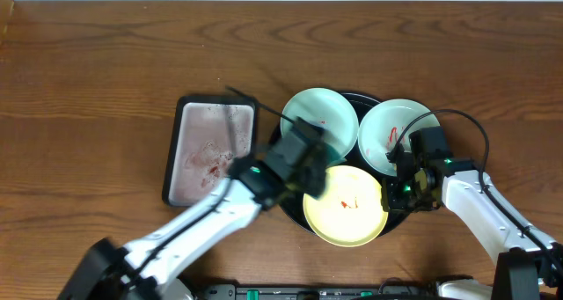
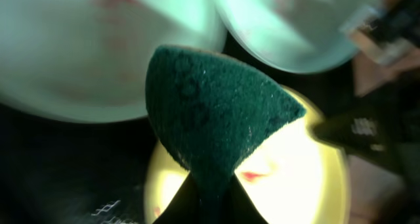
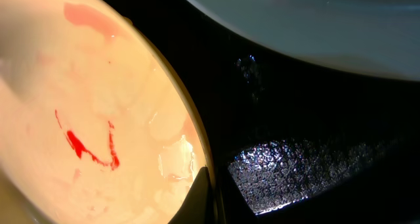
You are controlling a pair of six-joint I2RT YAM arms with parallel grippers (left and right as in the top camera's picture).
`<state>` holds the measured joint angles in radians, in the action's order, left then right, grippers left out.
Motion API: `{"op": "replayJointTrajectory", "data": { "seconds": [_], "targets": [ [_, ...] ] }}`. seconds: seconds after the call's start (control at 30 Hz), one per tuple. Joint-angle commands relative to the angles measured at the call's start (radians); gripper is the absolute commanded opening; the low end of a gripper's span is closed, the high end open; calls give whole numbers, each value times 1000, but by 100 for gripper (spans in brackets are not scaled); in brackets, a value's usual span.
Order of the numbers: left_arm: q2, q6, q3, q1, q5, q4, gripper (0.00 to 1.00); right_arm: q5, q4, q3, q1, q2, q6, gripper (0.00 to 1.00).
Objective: Clean dirty plates on tray and stack at the side
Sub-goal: 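Scrub the yellow plate with the sponge while right gripper holds it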
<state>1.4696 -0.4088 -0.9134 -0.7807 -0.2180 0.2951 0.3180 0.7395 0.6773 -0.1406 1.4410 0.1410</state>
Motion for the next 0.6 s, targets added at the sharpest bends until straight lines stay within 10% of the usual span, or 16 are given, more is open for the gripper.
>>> {"op": "replayJointTrajectory", "data": {
  "seconds": [0.0, 0.3, 0.57],
  "targets": [
    [89, -136, -20, -97, -38, -93, 8, 1, 1, -5, 8, 5, 0, 1],
    [264, -206, -20, -183, -73, -232, 8, 1, 2, -5, 8, 5, 0, 1],
    [271, -169, -20, -126, 159, -12, 7, 1, 2, -5, 8, 5, 0, 1]
  ]
}}
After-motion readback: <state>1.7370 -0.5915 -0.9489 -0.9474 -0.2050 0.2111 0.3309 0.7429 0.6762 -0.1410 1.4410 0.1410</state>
